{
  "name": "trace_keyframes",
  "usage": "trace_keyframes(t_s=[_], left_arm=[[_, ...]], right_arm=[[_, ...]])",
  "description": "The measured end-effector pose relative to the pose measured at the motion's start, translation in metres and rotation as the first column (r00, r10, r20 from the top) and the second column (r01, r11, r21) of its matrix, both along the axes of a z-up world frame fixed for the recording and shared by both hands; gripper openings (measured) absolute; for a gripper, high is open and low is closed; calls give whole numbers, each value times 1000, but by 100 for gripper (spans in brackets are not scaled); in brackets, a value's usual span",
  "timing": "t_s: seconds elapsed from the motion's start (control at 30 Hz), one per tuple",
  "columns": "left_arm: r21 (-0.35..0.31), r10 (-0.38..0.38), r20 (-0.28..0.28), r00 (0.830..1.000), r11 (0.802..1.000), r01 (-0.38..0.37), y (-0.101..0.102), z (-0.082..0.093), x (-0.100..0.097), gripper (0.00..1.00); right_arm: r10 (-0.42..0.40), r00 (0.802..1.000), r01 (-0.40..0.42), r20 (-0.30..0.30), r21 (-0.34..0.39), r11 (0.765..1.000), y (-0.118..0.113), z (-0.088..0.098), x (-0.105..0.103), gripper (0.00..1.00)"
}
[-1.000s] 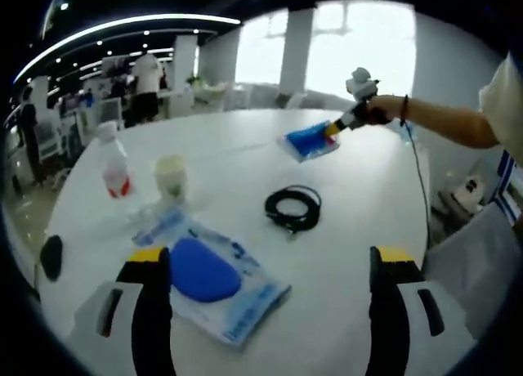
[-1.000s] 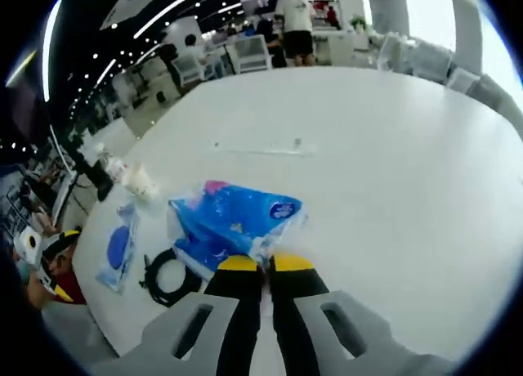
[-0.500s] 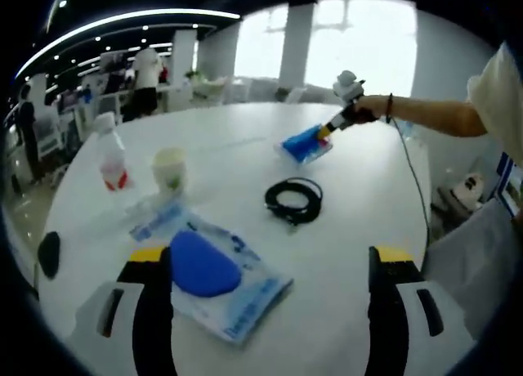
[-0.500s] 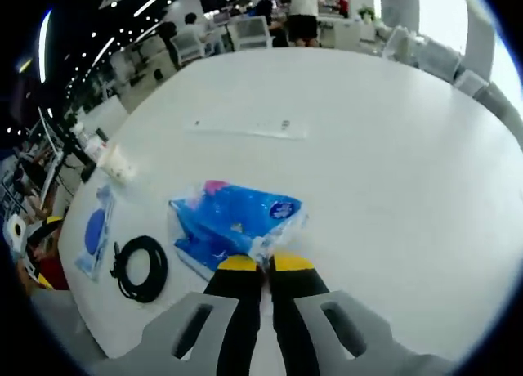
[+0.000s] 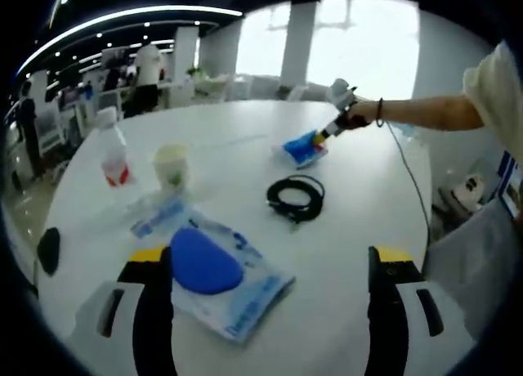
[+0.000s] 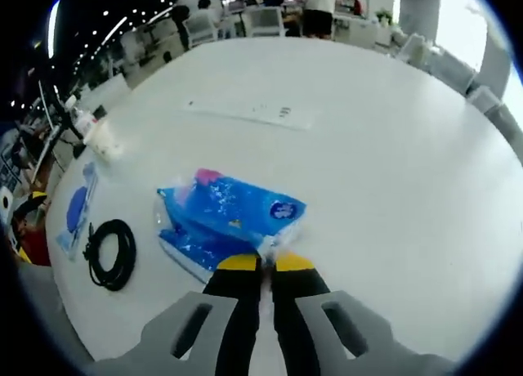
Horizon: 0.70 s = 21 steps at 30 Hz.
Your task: Arrange the tabletop items into an orderly group along one side of the table until the central work area is clear of visible clutter.
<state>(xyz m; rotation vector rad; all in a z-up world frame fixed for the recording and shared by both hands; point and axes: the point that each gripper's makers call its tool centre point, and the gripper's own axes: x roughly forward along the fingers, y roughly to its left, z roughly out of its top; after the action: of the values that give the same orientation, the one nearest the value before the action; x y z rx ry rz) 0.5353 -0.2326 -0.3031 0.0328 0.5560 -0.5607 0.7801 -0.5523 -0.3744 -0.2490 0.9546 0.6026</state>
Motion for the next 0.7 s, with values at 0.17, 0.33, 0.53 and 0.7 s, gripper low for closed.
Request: trace_keyframes(t_s=[0.17, 0.33, 0.53, 0.7], left_arm=[[11, -6, -4, 1000, 1000, 6, 0, -1, -1, 96], [2, -1, -7, 1000, 1000, 1, 1, -1, 0, 97], [-7, -2, -9, 1000, 1000, 2, 1, 0, -1, 98], [-17, 2, -17, 1000, 1000, -2, 0, 0, -2, 99]], right_arm=[[1, 1000, -1, -6, -53, 999, -7, -11, 2, 5], [34, 999, -33, 10, -95, 995, -8, -14, 3, 7], [-4, 1000, 4, 0, -129, 992, -13, -19, 3, 13], [-65, 998, 63, -11, -100, 993, -16, -15, 3, 25]])
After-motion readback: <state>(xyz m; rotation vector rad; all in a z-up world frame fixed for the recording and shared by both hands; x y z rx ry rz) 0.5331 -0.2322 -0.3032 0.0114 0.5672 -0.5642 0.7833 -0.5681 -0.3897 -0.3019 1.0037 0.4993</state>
